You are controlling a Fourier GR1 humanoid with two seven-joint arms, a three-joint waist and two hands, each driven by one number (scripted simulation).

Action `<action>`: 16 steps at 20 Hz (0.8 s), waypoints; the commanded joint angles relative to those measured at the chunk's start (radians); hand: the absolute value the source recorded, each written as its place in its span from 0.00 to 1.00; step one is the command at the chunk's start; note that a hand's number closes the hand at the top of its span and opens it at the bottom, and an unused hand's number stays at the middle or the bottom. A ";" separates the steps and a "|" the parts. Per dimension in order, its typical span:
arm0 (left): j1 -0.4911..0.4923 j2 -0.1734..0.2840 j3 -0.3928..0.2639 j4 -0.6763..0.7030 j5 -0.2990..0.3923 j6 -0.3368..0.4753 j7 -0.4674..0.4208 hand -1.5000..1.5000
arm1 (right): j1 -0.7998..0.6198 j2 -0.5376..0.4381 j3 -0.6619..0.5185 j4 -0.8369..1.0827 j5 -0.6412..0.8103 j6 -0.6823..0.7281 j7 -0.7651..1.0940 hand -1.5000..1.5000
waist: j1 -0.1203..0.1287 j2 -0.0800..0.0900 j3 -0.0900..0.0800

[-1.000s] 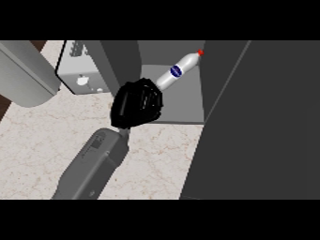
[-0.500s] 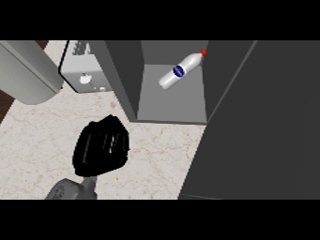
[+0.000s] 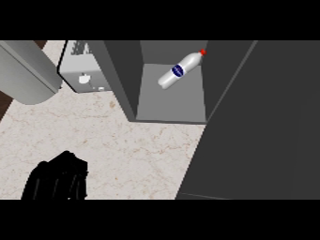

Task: Pick up the bottled water, place it into the cabinet and close the cabinet

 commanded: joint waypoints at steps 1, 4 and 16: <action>0.133 0.087 0.068 -0.085 0.053 -0.076 -0.032 1.00 | -0.118 0.134 0.083 -0.071 0.038 -0.020 0.139 1.00 | -0.006 0.003 -0.001; 0.202 0.106 0.093 -0.202 0.069 -0.050 -0.008 1.00 | -0.202 0.212 0.063 -0.027 0.053 -0.038 0.205 1.00 | -0.008 0.003 0.000; 0.401 0.186 0.268 -0.239 0.199 -0.231 -0.052 1.00 | -0.667 0.495 -0.259 0.423 -0.054 -0.062 0.318 1.00 | -0.007 0.014 0.002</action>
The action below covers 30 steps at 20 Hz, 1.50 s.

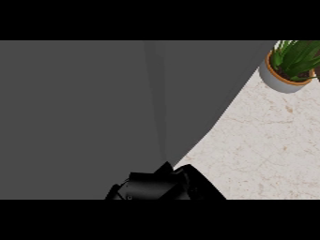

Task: Pick up the bottled water, place it into the cabinet and close the cabinet

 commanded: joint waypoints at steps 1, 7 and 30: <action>0.088 0.023 0.041 -0.076 0.049 -0.036 0.023 1.00 | -0.139 0.044 -0.178 0.155 -0.088 0.032 -0.009 1.00 | 0.003 0.004 0.001; 0.072 0.022 0.141 0.037 0.082 -0.129 -0.009 1.00 | -0.191 0.046 -0.279 0.415 -0.187 0.128 -0.191 1.00 | -0.005 0.006 0.002; 0.049 0.031 0.240 0.062 0.145 -0.235 0.073 1.00 | -0.387 0.010 -0.485 1.030 -0.232 0.291 -0.446 1.00 | 0.002 0.016 0.001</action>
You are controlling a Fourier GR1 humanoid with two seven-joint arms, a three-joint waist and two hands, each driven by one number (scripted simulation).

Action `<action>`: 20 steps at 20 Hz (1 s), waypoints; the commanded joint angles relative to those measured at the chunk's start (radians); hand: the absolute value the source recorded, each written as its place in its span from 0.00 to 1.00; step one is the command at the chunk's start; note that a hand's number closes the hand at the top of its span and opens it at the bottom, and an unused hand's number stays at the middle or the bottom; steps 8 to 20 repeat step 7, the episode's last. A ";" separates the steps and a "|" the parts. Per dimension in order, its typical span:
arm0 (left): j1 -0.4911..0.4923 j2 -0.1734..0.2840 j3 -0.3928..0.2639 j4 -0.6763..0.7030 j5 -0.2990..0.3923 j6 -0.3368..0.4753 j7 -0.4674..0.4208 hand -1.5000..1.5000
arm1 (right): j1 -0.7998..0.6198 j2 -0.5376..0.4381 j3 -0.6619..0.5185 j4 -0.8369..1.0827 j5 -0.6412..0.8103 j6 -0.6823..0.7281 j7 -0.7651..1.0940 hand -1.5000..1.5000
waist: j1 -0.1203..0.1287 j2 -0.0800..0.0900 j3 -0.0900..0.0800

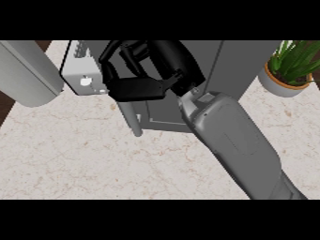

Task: Pick up the bottled water, place it into the cabinet and close the cabinet

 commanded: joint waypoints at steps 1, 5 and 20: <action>-0.024 -0.003 -0.014 -0.054 0.011 0.026 0.025 1.00 | -0.020 -0.065 -0.107 0.207 0.020 -0.021 -0.033 1.00 | 0.006 0.063 0.004; -0.031 0.010 0.000 -0.020 -0.001 0.003 0.024 1.00 | -0.042 -0.063 -0.119 0.232 0.015 -0.031 -0.054 1.00 | 0.010 0.061 0.002; -0.057 0.017 0.001 -0.036 0.032 0.028 0.051 1.00 | -0.039 -0.035 -0.078 0.249 0.036 -0.044 -0.055 1.00 | 0.004 0.062 0.002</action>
